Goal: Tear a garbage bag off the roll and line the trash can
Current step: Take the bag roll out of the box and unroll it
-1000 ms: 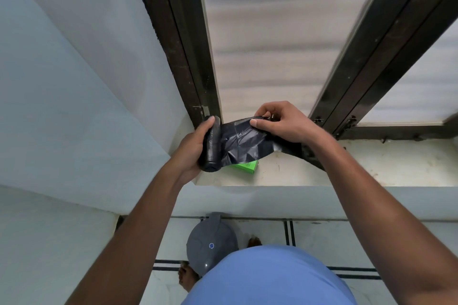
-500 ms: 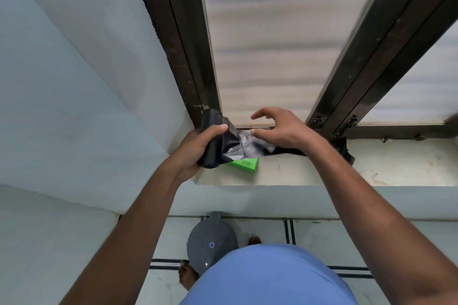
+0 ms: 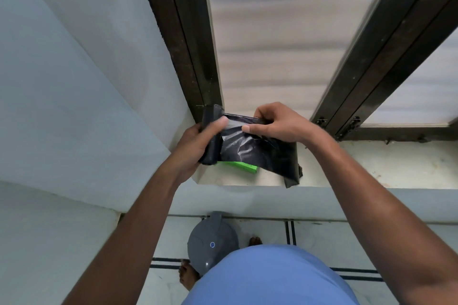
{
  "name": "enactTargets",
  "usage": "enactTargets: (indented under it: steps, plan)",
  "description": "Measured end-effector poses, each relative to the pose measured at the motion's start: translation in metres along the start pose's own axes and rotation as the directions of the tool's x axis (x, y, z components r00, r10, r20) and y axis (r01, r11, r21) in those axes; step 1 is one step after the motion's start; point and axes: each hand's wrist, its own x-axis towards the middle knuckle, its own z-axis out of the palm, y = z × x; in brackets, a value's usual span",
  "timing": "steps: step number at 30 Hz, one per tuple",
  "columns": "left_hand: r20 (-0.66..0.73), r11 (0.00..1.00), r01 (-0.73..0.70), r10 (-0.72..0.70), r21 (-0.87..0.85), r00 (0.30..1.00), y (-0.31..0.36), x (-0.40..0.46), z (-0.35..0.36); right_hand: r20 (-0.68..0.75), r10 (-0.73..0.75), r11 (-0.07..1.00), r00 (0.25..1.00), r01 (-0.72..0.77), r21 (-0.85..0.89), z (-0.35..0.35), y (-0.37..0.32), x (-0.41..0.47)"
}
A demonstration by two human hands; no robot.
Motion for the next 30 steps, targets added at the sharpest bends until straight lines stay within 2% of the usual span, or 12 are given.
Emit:
enactTargets:
  steps: [2, 4, 8, 9, 13, 15, 19, 23, 27, 30]
  plan:
    - [0.008, 0.999, -0.029, 0.029, 0.021, 1.000, -0.002, -0.001, -0.001, -0.003, -0.001, 0.999, 1.000, 0.001, 0.036, -0.001, -0.002, -0.003]
    - [0.019, 1.000, -0.026, 0.026, 0.000, 0.999, -0.003, -0.002, -0.002, -0.033, 0.020, 1.000, 0.999, -0.020, -0.011, -0.004, 0.001, -0.003]
    - [0.038, 0.998, -0.029, 0.027, 0.048, 0.999, -0.007, 0.000, -0.001, -0.106, 0.077, 0.918, 0.991, -0.111, -0.380, -0.011, -0.005, -0.009]
    - [0.046, 0.999, -0.017, 0.014, 0.047, 0.999, -0.008, -0.001, 0.000, -0.100, 0.058, 0.918, 0.993, -0.093, -0.385, -0.011, -0.009, -0.011]
    - [0.073, 0.997, 0.054, -0.050, -0.058, 0.996, -0.015, 0.003, 0.005, 0.014, -0.051, 0.998, 0.999, 0.052, -0.037, -0.002, -0.033, -0.010]
    - [0.074, 0.997, 0.054, -0.050, -0.046, 0.996, -0.016, 0.003, 0.008, 0.070, -0.047, 0.999, 0.996, 0.046, 0.018, 0.006, -0.034, -0.004]
    - [0.059, 0.997, 0.058, -0.055, -0.048, 0.997, -0.014, -0.003, 0.008, 0.045, -0.054, 0.998, 0.998, 0.055, -0.031, 0.013, -0.021, 0.005]
    - [0.045, 1.000, -0.023, 0.024, -0.019, 0.999, -0.017, -0.007, 0.001, 0.071, -0.043, 0.999, 0.997, 0.045, -0.027, 0.007, -0.013, 0.006]
    - [-0.049, 0.999, 0.029, -0.031, -0.029, 0.998, -0.015, -0.007, 0.000, 0.049, -0.047, 0.995, 0.998, 0.051, -0.086, 0.006, -0.008, 0.005]
    - [-0.049, 0.996, 0.066, -0.068, -0.053, 0.996, -0.013, -0.008, -0.002, 0.051, -0.048, 0.985, 0.998, 0.056, -0.161, 0.001, -0.006, 0.004]
